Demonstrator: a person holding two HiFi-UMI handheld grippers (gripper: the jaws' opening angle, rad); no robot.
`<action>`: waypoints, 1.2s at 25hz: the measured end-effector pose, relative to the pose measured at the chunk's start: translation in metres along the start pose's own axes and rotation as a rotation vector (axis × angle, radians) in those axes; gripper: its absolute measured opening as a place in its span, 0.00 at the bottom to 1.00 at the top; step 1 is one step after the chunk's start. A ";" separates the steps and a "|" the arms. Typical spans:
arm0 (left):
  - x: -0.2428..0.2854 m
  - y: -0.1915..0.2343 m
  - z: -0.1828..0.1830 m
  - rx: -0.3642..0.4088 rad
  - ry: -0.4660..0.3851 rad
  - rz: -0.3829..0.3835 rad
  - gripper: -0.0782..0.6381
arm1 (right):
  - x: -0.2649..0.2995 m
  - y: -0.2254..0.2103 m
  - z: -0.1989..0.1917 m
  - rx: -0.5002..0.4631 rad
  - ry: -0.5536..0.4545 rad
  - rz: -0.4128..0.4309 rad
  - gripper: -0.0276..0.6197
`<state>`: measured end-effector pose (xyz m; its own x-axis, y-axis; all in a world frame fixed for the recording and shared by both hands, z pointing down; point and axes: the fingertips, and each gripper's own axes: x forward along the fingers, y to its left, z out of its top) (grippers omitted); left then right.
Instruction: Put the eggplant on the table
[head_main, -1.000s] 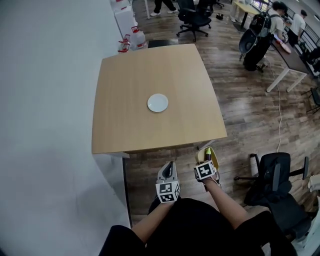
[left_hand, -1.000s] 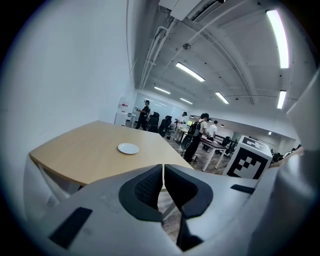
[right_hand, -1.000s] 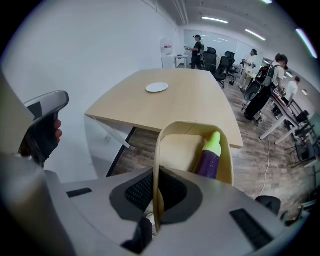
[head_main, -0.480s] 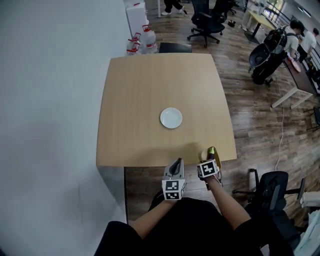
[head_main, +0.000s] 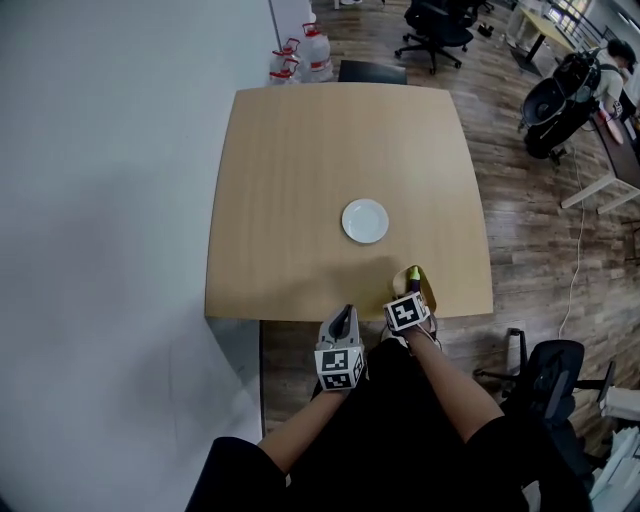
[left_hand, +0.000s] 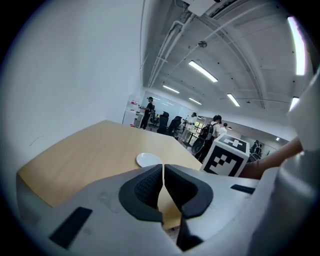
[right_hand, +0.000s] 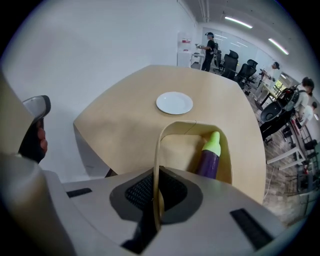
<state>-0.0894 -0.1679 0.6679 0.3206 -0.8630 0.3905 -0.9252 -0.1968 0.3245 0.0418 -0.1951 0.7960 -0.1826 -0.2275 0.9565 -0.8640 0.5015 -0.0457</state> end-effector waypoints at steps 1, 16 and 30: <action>-0.002 0.005 -0.001 -0.006 -0.001 0.012 0.14 | 0.008 0.004 0.002 -0.015 0.015 0.006 0.14; -0.033 0.046 -0.039 -0.029 0.069 0.103 0.14 | 0.080 0.031 0.003 -0.250 0.128 -0.007 0.17; -0.009 0.033 -0.011 -0.066 0.015 0.008 0.14 | 0.005 0.037 0.066 0.016 -0.220 0.128 0.40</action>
<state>-0.1206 -0.1609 0.6848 0.3163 -0.8573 0.4062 -0.9127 -0.1582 0.3768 -0.0225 -0.2327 0.7803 -0.3868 -0.3399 0.8572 -0.8345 0.5247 -0.1685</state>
